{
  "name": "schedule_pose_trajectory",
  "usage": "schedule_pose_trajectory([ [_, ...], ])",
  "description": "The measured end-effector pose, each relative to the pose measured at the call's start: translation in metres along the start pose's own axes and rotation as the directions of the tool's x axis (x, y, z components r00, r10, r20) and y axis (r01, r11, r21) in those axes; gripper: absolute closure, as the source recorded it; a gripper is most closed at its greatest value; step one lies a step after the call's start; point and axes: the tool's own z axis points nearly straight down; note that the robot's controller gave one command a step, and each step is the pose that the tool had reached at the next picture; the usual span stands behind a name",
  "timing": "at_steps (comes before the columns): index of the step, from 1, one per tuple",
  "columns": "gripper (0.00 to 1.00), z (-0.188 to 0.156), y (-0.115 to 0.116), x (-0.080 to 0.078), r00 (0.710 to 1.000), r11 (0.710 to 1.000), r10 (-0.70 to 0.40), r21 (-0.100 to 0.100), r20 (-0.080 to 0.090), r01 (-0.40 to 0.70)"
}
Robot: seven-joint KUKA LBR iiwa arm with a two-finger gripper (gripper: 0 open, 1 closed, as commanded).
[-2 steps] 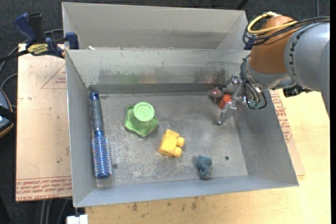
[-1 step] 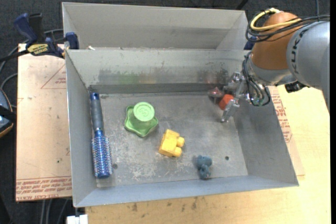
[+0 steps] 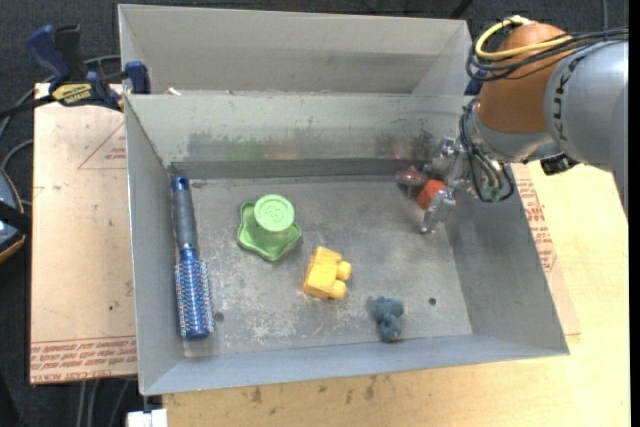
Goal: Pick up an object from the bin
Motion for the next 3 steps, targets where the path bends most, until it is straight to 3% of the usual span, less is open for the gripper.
schedule_pose_trajectory([
  [1,0.00,0.001,-0.006,0.011,0.990,0.990,0.144,-0.007,0.007,-0.144],
  [2,1.00,-0.001,-0.008,0.011,0.989,0.989,0.145,-0.003,0.006,-0.145],
  [3,1.00,-0.153,-0.002,0.008,0.997,0.997,0.083,-0.001,0.008,-0.083],
])
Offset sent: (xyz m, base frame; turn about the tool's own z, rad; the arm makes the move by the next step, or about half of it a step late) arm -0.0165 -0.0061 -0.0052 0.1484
